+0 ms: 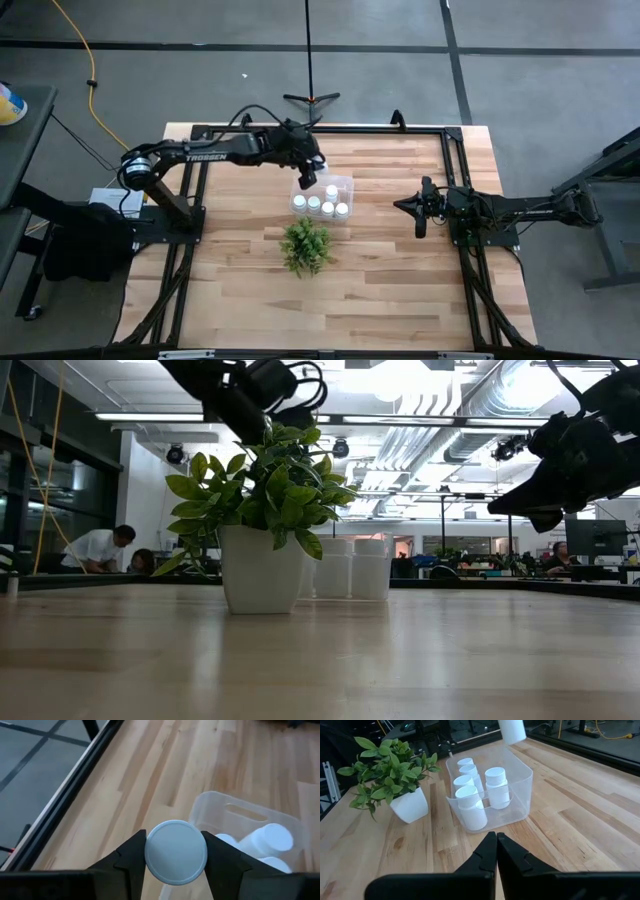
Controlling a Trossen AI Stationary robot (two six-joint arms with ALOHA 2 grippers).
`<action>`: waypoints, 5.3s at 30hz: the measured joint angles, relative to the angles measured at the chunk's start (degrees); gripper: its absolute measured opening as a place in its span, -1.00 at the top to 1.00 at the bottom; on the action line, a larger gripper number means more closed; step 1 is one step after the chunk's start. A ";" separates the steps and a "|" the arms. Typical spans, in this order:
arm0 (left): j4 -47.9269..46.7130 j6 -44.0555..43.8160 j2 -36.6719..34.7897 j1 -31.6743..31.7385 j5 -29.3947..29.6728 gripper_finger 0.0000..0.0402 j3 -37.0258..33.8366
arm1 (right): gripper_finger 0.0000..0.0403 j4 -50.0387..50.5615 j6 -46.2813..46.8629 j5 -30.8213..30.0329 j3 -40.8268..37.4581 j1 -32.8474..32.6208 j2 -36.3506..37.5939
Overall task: Pick and place pill bottles into a basket
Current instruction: Put the white pill bottle in the transparent bin, then return to Home Position
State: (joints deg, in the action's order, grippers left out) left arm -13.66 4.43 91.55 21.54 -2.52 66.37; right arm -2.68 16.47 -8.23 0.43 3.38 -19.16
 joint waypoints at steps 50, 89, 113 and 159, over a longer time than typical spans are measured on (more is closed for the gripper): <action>1.47 4.11 4.06 -3.93 -3.19 0.00 -7.31 | 1.00 0.32 -0.02 0.07 -0.01 0.00 0.00; 6.19 -1.22 -8.06 -3.94 -2.74 0.40 6.12 | 0.99 0.54 0.00 3.12 0.00 0.00 0.02; 38.34 -9.51 -53.40 -0.59 -12.79 0.80 -54.03 | 0.99 -11.00 -1.49 7.21 0.02 0.00 0.96; 18.42 -9.36 -91.16 -28.30 15.45 0.89 -65.66 | 1.00 -22.20 -11.54 8.37 0.02 -0.04 0.83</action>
State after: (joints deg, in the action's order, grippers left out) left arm 4.76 -4.93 0.39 -6.76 12.93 0.71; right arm -24.88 4.93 0.14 0.45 3.33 -18.32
